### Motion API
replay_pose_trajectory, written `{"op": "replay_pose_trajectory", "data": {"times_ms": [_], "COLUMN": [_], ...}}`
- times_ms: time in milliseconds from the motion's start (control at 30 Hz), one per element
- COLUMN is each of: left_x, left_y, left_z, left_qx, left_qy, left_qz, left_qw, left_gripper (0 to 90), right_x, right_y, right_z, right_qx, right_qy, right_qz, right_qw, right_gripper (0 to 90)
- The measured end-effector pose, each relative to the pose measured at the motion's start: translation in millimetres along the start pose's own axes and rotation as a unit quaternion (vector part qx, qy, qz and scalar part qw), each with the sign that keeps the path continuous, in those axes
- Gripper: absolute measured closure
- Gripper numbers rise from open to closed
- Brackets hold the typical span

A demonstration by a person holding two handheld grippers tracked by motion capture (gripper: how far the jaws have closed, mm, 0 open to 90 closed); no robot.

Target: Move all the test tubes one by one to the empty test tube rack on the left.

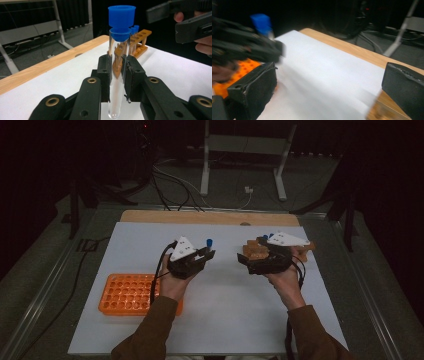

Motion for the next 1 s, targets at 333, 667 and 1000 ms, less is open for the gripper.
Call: {"op": "replay_pose_trajectory", "data": {"times_ms": [333, 667, 1000], "left_x": [-23.8, -39.9, -51.7], "left_y": [-25.6, -37.1, -39.4], "left_z": [-19.7, -41.7, -66.1], "left_qx": [-0.001, -0.010, -0.036], "left_qy": [-0.021, -0.038, -0.049], "left_qz": [0.022, 0.042, 0.060], "left_qw": [0.9995, 0.9983, 0.9964], "left_gripper": [77.2, 77.3, 77.3], "right_x": [16.0, 18.1, 16.9], "right_y": [-19.4, -29.7, -31.9], "right_z": [-21.4, -28.3, -29.3], "right_qx": [0.002, 0.007, 0.013], "right_qy": [0.012, 0.011, 0.009], "right_qz": [-0.035, -0.041, -0.039], "right_qw": [0.9993, 0.9991, 0.9991], "right_gripper": [0.0, 0.0, 0.0]}}
Point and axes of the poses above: each handheld gripper's, and its own axes: y roughly forward along the jaws, z roughly out of its top, x roughly to its right, the point moved 3 cm from there along y, roughly forward along the jaws, and after that the axes turned 10 degrees about z, right-handed, at the moved point
